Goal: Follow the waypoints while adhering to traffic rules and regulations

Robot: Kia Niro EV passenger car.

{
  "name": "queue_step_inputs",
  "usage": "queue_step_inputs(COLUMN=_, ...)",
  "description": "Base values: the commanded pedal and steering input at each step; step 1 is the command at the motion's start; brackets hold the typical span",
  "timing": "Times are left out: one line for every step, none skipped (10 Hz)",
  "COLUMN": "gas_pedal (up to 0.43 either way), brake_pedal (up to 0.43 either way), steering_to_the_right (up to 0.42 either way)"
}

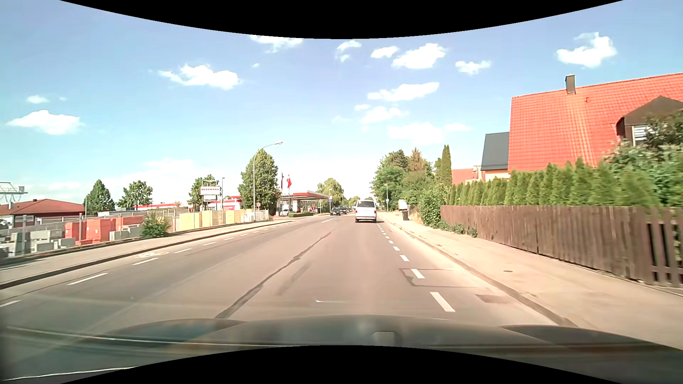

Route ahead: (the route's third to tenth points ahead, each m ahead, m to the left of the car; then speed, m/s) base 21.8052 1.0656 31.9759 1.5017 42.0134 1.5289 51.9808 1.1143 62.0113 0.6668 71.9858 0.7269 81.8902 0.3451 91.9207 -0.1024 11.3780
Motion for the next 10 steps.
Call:
queue_step_inputs(gas_pedal=0.059, brake_pedal=0.006, steering_to_the_right=0.005)
queue_step_inputs(gas_pedal=0.059, brake_pedal=0.006, steering_to_the_right=0.005)
queue_step_inputs(gas_pedal=0.059, brake_pedal=0.006, steering_to_the_right=0.003)
queue_step_inputs(gas_pedal=0.059, brake_pedal=0.006, steering_to_the_right=0.001)
queue_step_inputs(gas_pedal=0.059, brake_pedal=0.006, steering_to_the_right=0.002)
queue_step_inputs(gas_pedal=0.059, brake_pedal=0.006, steering_to_the_right=0.004)
queue_step_inputs(gas_pedal=0.059, brake_pedal=0.006, steering_to_the_right=0.008)
queue_step_inputs(gas_pedal=0.059, brake_pedal=0.006, steering_to_the_right=0.008)
queue_step_inputs(gas_pedal=0.059, brake_pedal=0.006, steering_to_the_right=0.006)
queue_step_inputs(gas_pedal=0.059, brake_pedal=0.006, steering_to_the_right=0.006)
